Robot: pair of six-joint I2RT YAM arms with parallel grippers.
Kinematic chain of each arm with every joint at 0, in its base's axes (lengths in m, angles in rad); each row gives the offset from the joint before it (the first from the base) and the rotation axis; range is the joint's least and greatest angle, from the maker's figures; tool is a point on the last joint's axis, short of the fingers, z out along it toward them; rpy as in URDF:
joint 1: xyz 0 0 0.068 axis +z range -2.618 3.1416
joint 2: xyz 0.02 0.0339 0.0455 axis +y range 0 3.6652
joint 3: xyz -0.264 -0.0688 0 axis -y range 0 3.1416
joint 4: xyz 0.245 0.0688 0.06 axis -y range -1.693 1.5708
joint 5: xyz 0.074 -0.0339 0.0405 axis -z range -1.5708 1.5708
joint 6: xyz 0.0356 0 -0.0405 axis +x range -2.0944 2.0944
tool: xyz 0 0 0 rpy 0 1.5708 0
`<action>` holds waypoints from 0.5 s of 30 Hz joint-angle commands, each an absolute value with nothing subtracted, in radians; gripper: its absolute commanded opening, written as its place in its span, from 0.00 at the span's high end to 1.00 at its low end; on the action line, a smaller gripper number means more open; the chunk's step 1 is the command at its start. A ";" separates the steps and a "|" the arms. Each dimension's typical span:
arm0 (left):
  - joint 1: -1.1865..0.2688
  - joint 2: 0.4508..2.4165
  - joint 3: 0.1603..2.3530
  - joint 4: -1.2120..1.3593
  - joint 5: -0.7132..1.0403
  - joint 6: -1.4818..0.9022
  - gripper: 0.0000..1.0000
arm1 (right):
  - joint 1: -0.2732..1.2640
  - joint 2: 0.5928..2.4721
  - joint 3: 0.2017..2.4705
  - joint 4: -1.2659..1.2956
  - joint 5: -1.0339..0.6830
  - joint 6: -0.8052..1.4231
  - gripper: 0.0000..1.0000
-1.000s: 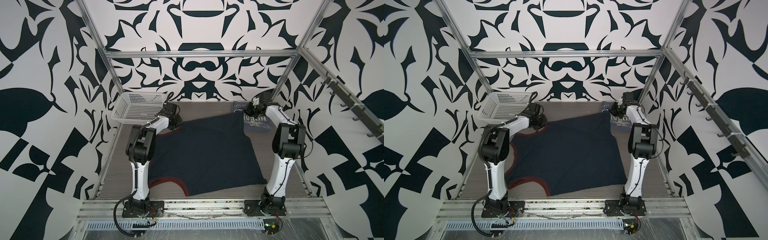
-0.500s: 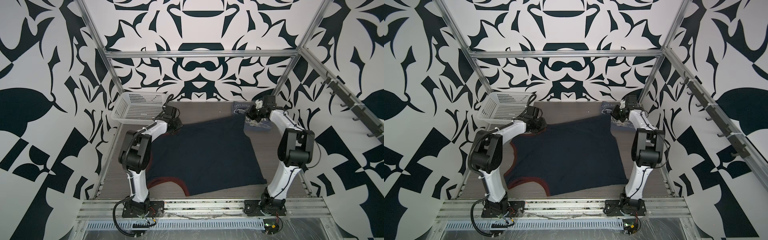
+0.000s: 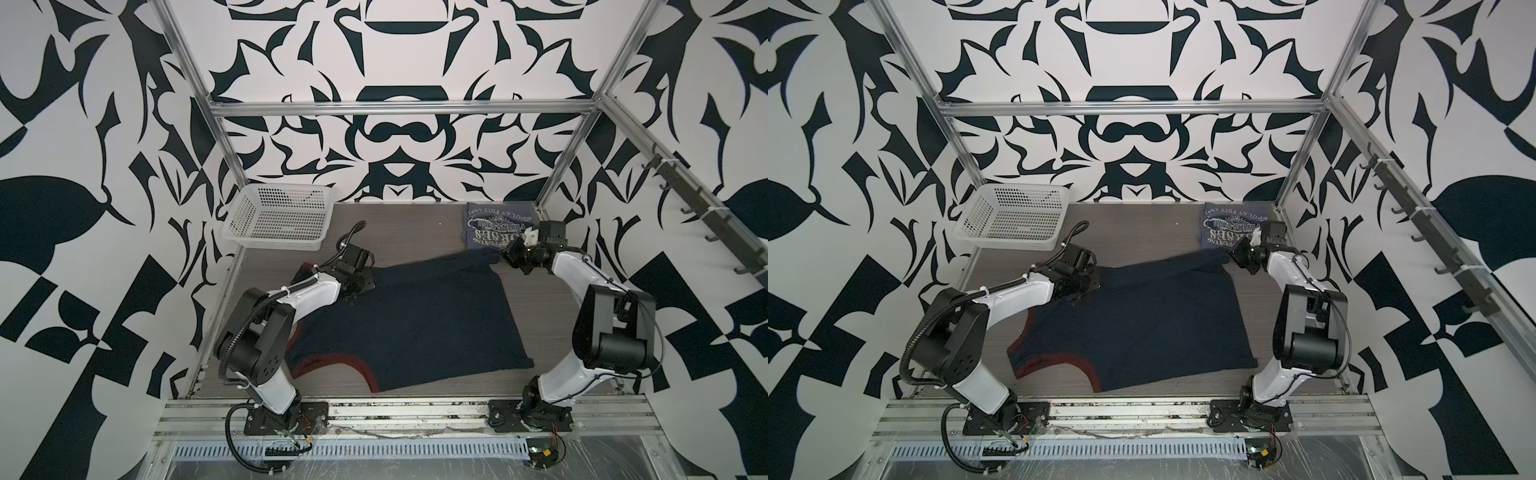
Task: Fold and stack the tank tops
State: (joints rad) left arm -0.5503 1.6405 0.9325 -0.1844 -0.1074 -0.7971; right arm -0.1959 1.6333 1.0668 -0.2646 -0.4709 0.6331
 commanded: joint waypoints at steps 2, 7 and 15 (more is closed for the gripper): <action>-0.599 1.585 0.866 -0.159 -0.162 -0.874 1.00 | -0.206 1.554 0.963 -0.241 -0.438 0.674 1.00; -0.643 1.541 0.783 -0.127 -0.192 -0.948 1.00 | -0.222 1.493 0.848 -0.240 -0.379 0.668 1.00; -0.680 1.530 0.746 -0.130 -0.213 -0.988 0.98 | -0.270 1.527 0.843 -0.254 -0.337 0.666 1.00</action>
